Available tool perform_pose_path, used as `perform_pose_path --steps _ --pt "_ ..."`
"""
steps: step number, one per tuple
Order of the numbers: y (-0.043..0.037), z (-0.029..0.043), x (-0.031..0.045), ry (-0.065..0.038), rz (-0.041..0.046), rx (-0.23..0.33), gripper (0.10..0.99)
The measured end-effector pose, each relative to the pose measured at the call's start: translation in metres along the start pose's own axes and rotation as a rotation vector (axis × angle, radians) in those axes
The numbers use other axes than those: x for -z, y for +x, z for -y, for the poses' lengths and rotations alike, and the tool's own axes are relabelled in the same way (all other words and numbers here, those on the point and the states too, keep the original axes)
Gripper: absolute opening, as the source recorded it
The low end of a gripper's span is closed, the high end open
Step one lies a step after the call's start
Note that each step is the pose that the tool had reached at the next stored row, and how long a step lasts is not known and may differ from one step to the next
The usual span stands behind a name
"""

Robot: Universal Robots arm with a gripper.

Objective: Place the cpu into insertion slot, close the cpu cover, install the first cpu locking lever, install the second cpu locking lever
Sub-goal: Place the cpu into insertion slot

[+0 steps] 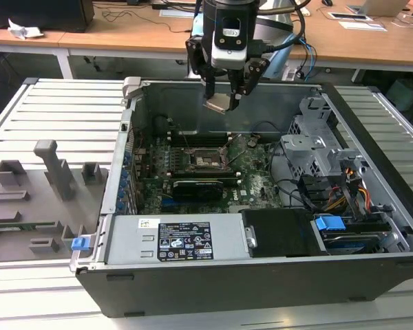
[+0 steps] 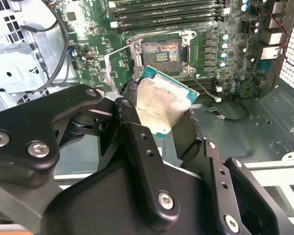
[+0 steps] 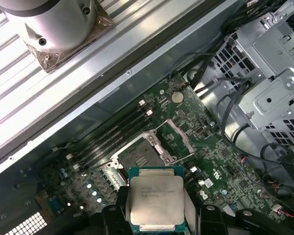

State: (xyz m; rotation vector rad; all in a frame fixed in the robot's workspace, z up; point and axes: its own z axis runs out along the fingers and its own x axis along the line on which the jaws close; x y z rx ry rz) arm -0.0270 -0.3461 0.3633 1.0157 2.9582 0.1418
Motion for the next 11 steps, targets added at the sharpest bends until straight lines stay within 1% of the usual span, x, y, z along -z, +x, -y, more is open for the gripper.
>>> perform_pose_path --steps 5,7,11 --pt "0.0000 0.0001 -0.0008 -0.001 0.0057 -0.064 0.529" --pt "0.0000 0.0001 -0.0013 -0.002 0.0088 -0.098 0.529" --pt "0.0000 0.0002 -0.0019 -0.003 0.0129 -0.143 0.529"
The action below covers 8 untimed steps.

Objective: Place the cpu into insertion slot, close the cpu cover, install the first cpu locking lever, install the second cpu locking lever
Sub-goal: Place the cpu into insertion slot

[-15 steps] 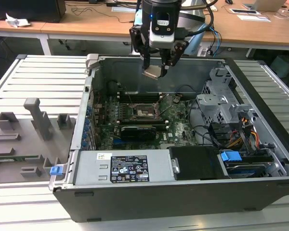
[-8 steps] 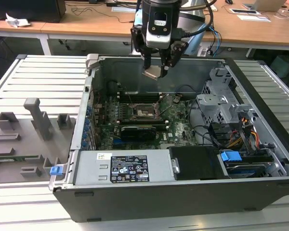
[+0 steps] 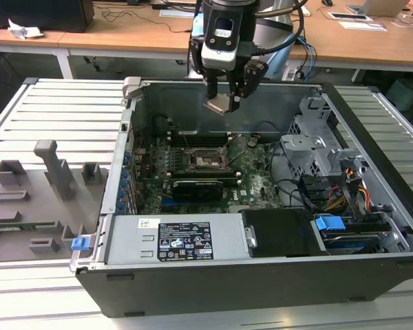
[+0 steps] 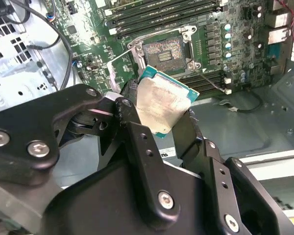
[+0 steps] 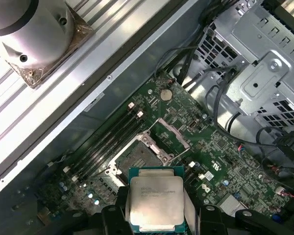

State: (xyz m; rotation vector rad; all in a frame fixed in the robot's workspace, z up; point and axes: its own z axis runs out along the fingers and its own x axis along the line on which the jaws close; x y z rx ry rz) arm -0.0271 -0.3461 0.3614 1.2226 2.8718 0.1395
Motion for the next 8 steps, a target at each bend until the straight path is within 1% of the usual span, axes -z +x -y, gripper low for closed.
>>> perform_pose_path --steps 5,6,8 --pt "0.0000 0.0000 -0.0005 -0.001 0.0044 -0.049 0.529" --pt "0.0000 0.0000 -0.0009 -0.001 0.0059 -0.067 0.529" --pt "0.0000 0.0001 -0.0018 -0.001 0.0072 -0.078 0.529"
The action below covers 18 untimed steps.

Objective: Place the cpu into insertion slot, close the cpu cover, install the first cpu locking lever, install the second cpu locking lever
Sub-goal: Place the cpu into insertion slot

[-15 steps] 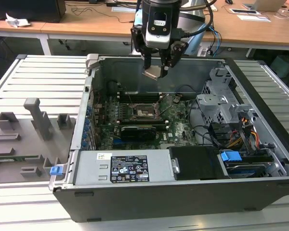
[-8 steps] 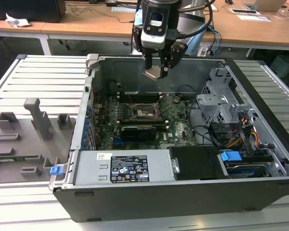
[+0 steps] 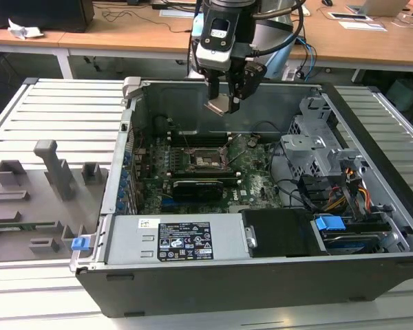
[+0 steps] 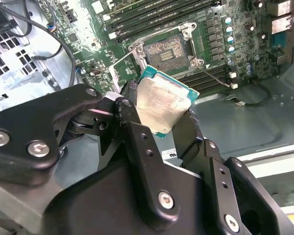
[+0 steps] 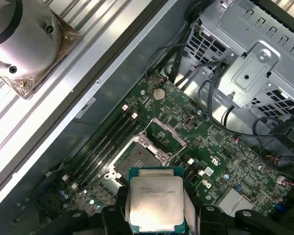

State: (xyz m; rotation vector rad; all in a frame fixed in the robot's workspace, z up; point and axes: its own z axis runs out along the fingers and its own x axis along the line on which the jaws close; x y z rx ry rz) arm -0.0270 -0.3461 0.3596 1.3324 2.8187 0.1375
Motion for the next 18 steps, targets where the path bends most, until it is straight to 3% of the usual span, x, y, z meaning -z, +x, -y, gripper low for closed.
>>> perform_pose_path --steps 11,18 --pt "-0.0001 0.0005 -0.0045 0.002 0.0036 -0.014 0.529" --pt "-0.0001 0.0007 -0.0070 -0.001 0.0170 -0.164 0.529"
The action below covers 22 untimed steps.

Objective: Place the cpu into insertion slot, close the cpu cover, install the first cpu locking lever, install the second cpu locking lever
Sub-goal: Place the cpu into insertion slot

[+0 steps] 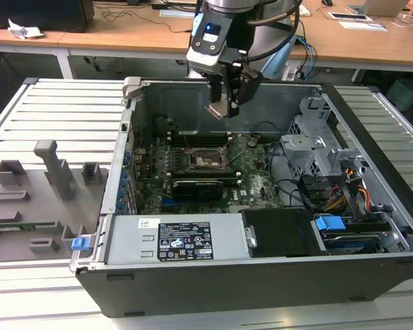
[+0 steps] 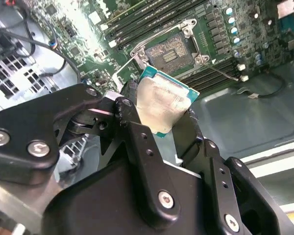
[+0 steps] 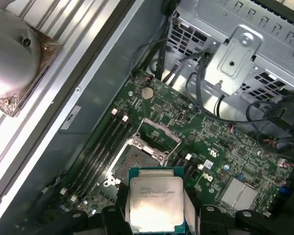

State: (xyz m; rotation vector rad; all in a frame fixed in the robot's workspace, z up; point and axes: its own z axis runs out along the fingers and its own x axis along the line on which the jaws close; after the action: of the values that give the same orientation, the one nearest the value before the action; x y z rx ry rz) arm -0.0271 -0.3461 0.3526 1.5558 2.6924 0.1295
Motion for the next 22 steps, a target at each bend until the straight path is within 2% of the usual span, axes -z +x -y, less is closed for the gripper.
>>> perform_pose_path --steps 2,5,12,22 --pt "0.0000 0.0001 -0.0007 0.000 0.0028 -0.032 0.529" --pt "-0.0001 0.0002 -0.0024 -0.002 0.0095 -0.108 0.529" --pt "-0.0001 0.0004 -0.0044 -0.003 0.0191 -0.219 0.529" --pt "-0.0001 0.0006 -0.0070 -0.005 0.0299 -0.344 0.529"
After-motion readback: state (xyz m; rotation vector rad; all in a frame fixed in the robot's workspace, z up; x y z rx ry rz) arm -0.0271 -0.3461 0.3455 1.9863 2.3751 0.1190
